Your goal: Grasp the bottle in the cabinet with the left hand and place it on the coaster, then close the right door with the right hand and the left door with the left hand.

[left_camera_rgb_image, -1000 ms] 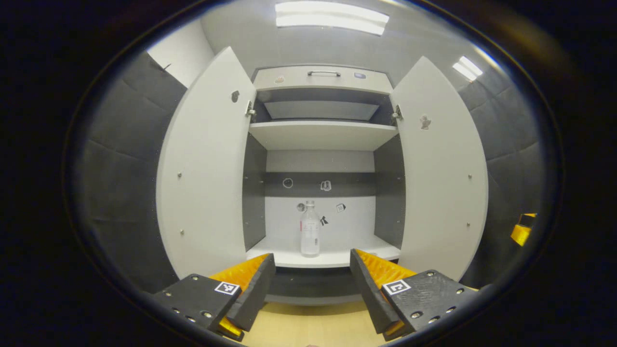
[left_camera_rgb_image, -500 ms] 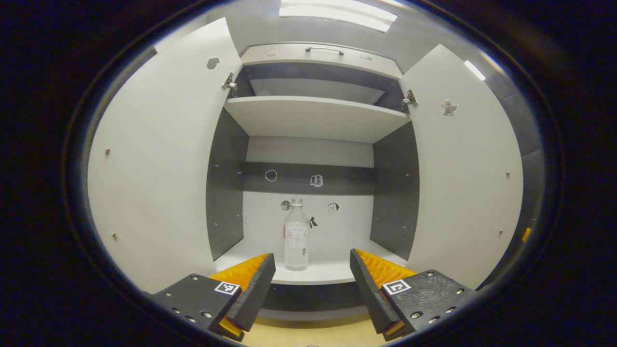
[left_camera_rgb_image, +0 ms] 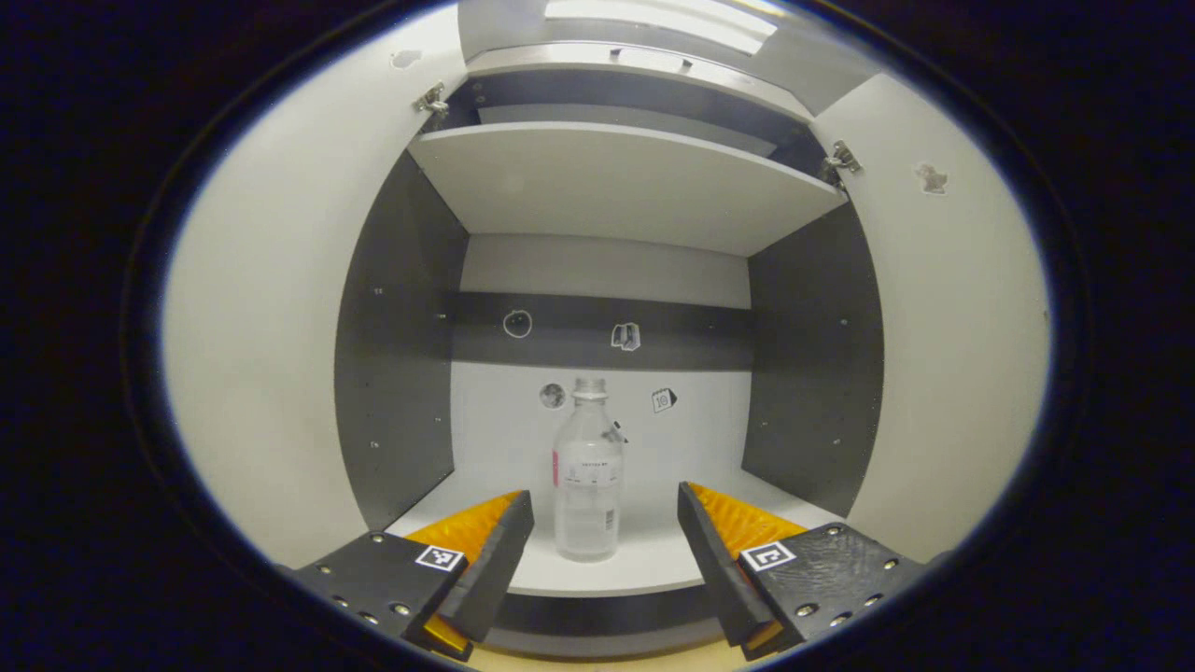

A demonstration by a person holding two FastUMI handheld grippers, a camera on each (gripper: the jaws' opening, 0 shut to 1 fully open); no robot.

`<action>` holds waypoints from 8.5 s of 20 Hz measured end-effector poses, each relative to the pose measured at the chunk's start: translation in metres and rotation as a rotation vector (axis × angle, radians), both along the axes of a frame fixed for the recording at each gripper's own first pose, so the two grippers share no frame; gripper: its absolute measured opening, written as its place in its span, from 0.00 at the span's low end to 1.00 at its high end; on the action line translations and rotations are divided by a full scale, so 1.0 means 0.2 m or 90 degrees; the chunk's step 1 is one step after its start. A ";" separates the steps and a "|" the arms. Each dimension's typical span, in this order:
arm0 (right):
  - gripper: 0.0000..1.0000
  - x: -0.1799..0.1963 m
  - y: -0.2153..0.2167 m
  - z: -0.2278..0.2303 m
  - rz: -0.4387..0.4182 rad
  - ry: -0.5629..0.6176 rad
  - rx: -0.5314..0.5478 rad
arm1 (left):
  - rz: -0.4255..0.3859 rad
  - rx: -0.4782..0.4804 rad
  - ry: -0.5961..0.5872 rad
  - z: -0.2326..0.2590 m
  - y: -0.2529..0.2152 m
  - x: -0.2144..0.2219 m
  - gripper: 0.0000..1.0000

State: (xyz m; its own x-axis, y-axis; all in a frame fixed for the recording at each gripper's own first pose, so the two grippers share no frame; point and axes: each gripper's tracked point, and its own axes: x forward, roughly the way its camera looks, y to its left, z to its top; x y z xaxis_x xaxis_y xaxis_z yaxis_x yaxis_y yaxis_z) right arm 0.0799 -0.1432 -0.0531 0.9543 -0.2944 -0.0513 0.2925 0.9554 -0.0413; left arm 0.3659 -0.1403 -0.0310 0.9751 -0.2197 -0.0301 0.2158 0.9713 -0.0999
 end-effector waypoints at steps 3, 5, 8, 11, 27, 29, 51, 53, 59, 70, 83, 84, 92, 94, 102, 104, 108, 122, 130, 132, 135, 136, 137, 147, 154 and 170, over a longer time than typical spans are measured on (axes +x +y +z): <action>0.96 0.03 -0.01 -0.02 -0.018 0.009 -0.002 | -0.010 0.013 0.009 -0.06 -0.01 0.14 0.91; 0.96 0.03 0.01 -0.03 -0.023 0.010 0.003 | -0.010 0.020 0.013 -0.10 0.00 0.21 0.91; 0.96 0.05 0.02 -0.06 -0.031 0.020 -0.001 | -0.022 0.020 0.014 -0.12 -0.02 0.28 0.91; 0.96 0.07 0.06 -0.07 -0.026 0.025 0.001 | -0.022 0.030 0.005 -0.13 -0.04 0.38 0.91; 0.96 0.03 0.11 -0.06 0.020 0.022 0.005 | -0.004 0.033 0.008 -0.06 0.01 0.27 0.71; 0.96 0.02 0.11 -0.06 0.031 0.021 0.009 | -0.004 0.030 -0.002 -0.03 0.02 0.20 0.78; 0.96 -0.21 0.16 -0.05 0.170 0.025 0.023 | 0.032 0.012 -0.014 -0.22 0.06 -0.76 0.71; 0.96 -0.24 0.18 -0.05 0.179 0.024 0.019 | 0.034 0.011 -0.013 -0.28 0.07 -0.84 0.71; 0.96 -0.30 0.22 -0.11 0.198 0.031 0.005 | 0.040 0.006 0.004 -0.53 0.10 -1.06 0.71; 0.96 -0.33 0.32 -0.18 0.226 0.054 0.001 | 0.031 -0.003 0.087 -1.05 0.06 -1.38 0.71; 0.96 -0.37 0.33 -0.24 0.234 0.089 -0.029 | 0.021 0.032 0.167 -1.56 -0.04 -1.51 0.72; 0.96 -0.37 0.33 -0.25 0.234 0.090 -0.031 | 0.023 0.031 0.167 -1.58 -0.04 -1.52 0.72; 0.96 -0.36 0.36 -0.24 0.241 0.089 -0.036 | 0.034 0.052 0.169 -1.60 -0.06 -1.54 0.79; 0.96 -0.35 0.36 -0.24 0.242 0.085 -0.033 | 0.039 0.061 0.173 -1.59 -0.05 -1.55 0.72; 0.96 -0.30 0.28 -0.18 0.221 0.066 0.001 | 0.077 0.093 0.148 -1.27 0.01 -1.57 0.91; 0.96 -0.27 0.25 -0.15 0.216 0.056 0.017 | 0.077 0.090 0.136 -1.14 0.01 -1.57 0.91; 0.94 -0.18 0.19 -0.05 0.212 0.033 0.028 | 0.093 0.089 0.098 -0.85 0.06 -1.64 0.91; 0.96 0.27 0.14 0.29 0.121 -0.039 0.017 | 0.249 0.040 0.007 -0.13 0.78 -1.68 0.96; 0.94 0.33 0.25 0.34 0.067 -0.045 0.019 | 0.294 0.053 0.005 -0.11 1.20 -1.58 0.96; 0.90 0.32 0.28 0.35 0.063 -0.046 -0.006 | 0.294 0.046 0.009 -0.12 1.26 -1.54 0.91; 0.94 0.30 0.36 0.36 0.057 -0.049 -0.020 | 0.283 0.044 0.003 -0.11 1.33 -1.49 0.91; 0.94 0.30 0.40 0.36 0.061 -0.052 -0.011 | 0.276 0.043 0.001 -0.11 1.34 -1.48 0.91; 0.90 0.29 0.45 0.36 0.068 -0.055 0.003 | 0.270 0.043 0.001 -0.11 1.35 -1.47 0.90; 0.94 0.31 0.80 0.34 0.089 -0.067 0.029 | 0.247 0.037 0.007 -0.18 1.56 -1.44 0.90; 0.94 0.41 1.03 0.31 0.127 -0.068 0.042 | 0.250 0.037 0.017 -0.22 1.66 -1.45 0.96; 0.95 0.35 1.20 0.16 0.183 -0.031 0.024 | 0.234 0.027 0.018 -0.06 1.76 -1.28 0.90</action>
State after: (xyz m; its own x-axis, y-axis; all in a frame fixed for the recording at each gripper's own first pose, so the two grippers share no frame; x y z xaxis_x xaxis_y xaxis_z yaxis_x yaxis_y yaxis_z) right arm 0.1503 0.0959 -0.0215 0.9999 -0.0100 -0.0092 0.0100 0.9999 0.0039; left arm 0.1105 0.2121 -0.0435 0.9874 0.1470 -0.0593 -0.1504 0.9869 -0.0584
